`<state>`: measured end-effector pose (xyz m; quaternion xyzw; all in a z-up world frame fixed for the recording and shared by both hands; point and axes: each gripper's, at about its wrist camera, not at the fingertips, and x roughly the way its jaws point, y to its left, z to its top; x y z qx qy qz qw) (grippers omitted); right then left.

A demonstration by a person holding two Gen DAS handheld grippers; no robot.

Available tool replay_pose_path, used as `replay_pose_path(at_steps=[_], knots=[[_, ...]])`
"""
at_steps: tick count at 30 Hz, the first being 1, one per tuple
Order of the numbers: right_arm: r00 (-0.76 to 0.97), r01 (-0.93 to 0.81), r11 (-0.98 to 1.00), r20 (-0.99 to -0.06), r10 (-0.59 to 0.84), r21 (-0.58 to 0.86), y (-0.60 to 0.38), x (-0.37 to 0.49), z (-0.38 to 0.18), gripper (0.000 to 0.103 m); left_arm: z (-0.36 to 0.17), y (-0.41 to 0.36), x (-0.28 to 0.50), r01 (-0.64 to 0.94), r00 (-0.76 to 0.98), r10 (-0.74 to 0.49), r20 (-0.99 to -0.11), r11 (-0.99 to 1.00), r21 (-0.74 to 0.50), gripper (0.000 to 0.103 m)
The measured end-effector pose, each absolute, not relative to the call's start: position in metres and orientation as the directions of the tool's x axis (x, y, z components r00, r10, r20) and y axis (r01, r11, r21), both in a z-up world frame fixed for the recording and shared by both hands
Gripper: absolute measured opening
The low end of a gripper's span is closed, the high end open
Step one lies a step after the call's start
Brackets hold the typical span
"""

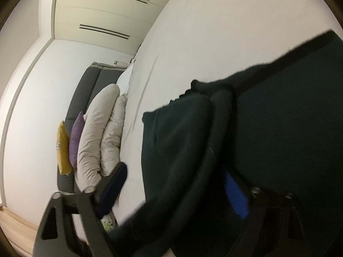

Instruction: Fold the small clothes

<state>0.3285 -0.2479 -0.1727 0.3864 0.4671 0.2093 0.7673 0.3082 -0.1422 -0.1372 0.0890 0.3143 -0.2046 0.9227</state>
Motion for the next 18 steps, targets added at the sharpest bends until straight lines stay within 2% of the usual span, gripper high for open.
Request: replay_pose_path(at_steps=[1,2,3,11,18], knots=[[0.466,0.03,0.651,-0.587,0.662,0.758,-0.245,0.335,-0.173,0.058,-0.138,-0.146,0.307,0.441,0.721,-0.316,-0.617,0.896,0.057,0.011],[0.458,0.016,0.709,-0.636,0.621,0.705,-0.241,0.336,-0.17,0.032,-0.139,-0.148,0.305,0.445,0.724,-0.311,-0.615,0.893,0.073,0.011],[0.457,0.008,0.754,-0.673,0.581,0.656,-0.239,0.334,-0.169,0.017,-0.138,-0.151,0.303,0.45,0.729,-0.306,-0.612,0.889,0.091,0.011],[0.559,-0.078,0.873,-0.704,0.437,0.481,-0.28,0.314,-0.128,0.015,-0.137,-0.192,0.315,0.53,0.719,-0.351,-0.6,0.835,0.146,0.011],[0.581,-0.024,0.89,-0.718,0.383,0.455,-0.338,0.297,-0.135,0.015,-0.146,-0.255,0.308,0.609,0.683,-0.374,-0.628,0.766,0.206,0.011]])
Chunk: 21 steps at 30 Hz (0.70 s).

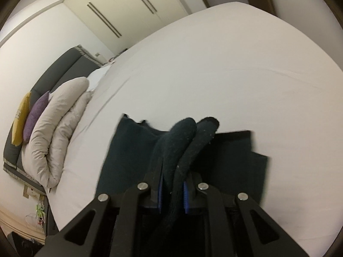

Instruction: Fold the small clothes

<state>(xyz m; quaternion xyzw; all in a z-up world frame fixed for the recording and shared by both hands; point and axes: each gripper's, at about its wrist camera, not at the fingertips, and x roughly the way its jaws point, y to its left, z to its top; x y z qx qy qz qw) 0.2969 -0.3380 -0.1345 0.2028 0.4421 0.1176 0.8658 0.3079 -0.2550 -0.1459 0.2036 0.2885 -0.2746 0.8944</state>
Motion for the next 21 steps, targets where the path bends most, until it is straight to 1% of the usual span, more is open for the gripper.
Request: replay_pose_path(at_steps=[9,14,15,17,18,19,20,21], knots=[[0.612,0.016,0.882,-0.702,0.364,0.47,-0.376,0.274,-0.152,0.015,-0.166,-0.279,0.308,0.64,0.666,-0.366,-0.65,0.728,0.246,0.011],[0.659,0.019,0.873,-0.663,0.356,0.487,-0.384,0.262,-0.146,0.015,-0.176,-0.28,0.309,0.642,0.675,-0.364,-0.642,0.719,0.267,0.011],[0.646,0.032,0.875,-0.678,0.35,0.482,-0.384,0.264,-0.153,0.015,-0.183,-0.278,0.313,0.637,0.668,-0.352,-0.656,0.726,0.259,0.011],[0.582,0.081,0.895,-0.75,0.314,0.438,-0.383,0.271,-0.176,0.017,-0.196,-0.272,0.32,0.637,0.64,-0.343,-0.688,0.737,0.226,0.022],[0.579,0.085,0.9,-0.757,0.304,0.427,-0.385,0.27,-0.181,0.02,-0.197,-0.267,0.32,0.645,0.627,-0.351,-0.695,0.734,0.211,0.023],[0.596,0.081,0.893,-0.74,0.313,0.443,-0.388,0.266,-0.183,0.02,-0.196,-0.263,0.317,0.652,0.621,-0.359,-0.697,0.73,0.204,0.029],[0.609,0.093,0.879,-0.725,0.321,0.468,-0.393,0.262,-0.182,0.027,-0.191,-0.256,0.311,0.68,0.586,-0.388,-0.712,0.714,0.17,0.053],[0.615,0.111,0.874,-0.723,0.313,0.473,-0.397,0.259,-0.182,0.044,-0.185,-0.253,0.309,0.699,0.556,-0.414,-0.721,0.702,0.137,0.068]])
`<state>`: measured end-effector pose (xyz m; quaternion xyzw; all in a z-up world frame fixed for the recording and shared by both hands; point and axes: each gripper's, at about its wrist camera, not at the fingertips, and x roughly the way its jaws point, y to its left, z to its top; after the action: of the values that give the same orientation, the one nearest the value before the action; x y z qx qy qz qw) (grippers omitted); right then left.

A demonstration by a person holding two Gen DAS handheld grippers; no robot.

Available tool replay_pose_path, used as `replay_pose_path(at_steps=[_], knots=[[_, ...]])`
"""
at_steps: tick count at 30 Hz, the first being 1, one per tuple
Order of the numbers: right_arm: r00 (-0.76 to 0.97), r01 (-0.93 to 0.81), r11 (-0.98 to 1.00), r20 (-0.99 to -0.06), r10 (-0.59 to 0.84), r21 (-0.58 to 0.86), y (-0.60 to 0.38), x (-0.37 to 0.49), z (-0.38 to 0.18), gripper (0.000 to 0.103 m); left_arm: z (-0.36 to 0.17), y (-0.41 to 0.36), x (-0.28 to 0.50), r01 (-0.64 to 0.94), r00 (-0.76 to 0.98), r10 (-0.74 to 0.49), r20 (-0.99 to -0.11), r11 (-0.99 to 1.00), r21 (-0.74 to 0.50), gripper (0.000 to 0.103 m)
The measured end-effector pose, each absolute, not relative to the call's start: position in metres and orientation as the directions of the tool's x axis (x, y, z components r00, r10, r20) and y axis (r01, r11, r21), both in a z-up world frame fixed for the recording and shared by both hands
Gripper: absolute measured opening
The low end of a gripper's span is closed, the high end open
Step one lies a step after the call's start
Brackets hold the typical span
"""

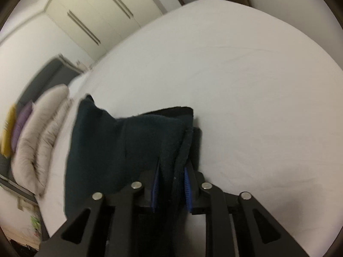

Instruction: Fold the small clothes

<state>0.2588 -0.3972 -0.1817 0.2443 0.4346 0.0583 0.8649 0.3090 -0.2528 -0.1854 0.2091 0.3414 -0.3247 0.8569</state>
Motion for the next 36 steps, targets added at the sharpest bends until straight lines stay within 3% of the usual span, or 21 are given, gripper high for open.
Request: replay_pose_path(at_steps=[1,2,7,12,16,17,19,23,30,33,36], knots=[[0.624,0.14,0.874,-0.727,0.287,0.466,-0.403,0.254,-0.18,0.052,-0.179,-0.244,0.302,0.726,0.515,-0.459,-0.724,0.683,0.083,0.086],[0.633,0.152,0.869,-0.721,0.28,0.471,-0.408,0.25,-0.178,0.059,-0.174,-0.232,0.294,0.736,0.496,-0.487,-0.719,0.675,0.052,0.088],[0.665,0.194,0.882,-0.719,0.205,0.43,-0.415,0.219,-0.154,0.059,-0.153,-0.165,0.284,0.762,0.42,-0.597,-0.683,0.642,-0.092,0.088],[0.687,0.091,0.891,-0.676,0.268,0.446,-0.381,0.185,-0.132,0.06,-0.142,-0.102,0.354,0.631,0.514,-0.571,-0.641,0.757,-0.169,0.088],[0.618,0.071,0.933,-0.749,0.237,0.354,-0.35,0.183,-0.144,0.06,-0.145,-0.079,0.408,0.561,0.563,-0.552,-0.615,0.802,-0.206,0.088],[0.589,0.084,0.941,-0.778,0.219,0.328,-0.345,0.187,-0.154,0.059,-0.146,-0.079,0.416,0.557,0.563,-0.549,-0.617,0.804,-0.207,0.088],[0.543,0.112,0.945,-0.815,0.201,0.308,-0.344,0.189,-0.172,0.041,-0.157,-0.08,0.432,0.55,0.559,-0.533,-0.635,0.812,-0.196,0.088],[0.575,0.137,0.917,-0.784,0.233,0.373,-0.358,0.181,-0.183,0.033,-0.197,-0.084,0.457,0.506,0.495,-0.483,-0.722,0.836,-0.212,0.088],[0.652,0.171,0.848,-0.703,0.285,0.502,-0.379,0.153,-0.202,0.036,-0.238,-0.054,0.491,0.437,0.427,-0.518,-0.741,0.836,-0.332,0.094],[0.652,0.214,0.862,-0.725,0.224,0.459,-0.38,0.146,-0.185,0.048,-0.224,-0.048,0.49,0.438,0.477,-0.483,-0.734,0.855,-0.278,0.094],[0.693,0.235,0.897,-0.712,0.115,0.374,-0.379,0.144,-0.152,0.048,-0.193,-0.035,0.49,0.404,0.591,-0.408,-0.696,0.896,-0.183,0.094]])
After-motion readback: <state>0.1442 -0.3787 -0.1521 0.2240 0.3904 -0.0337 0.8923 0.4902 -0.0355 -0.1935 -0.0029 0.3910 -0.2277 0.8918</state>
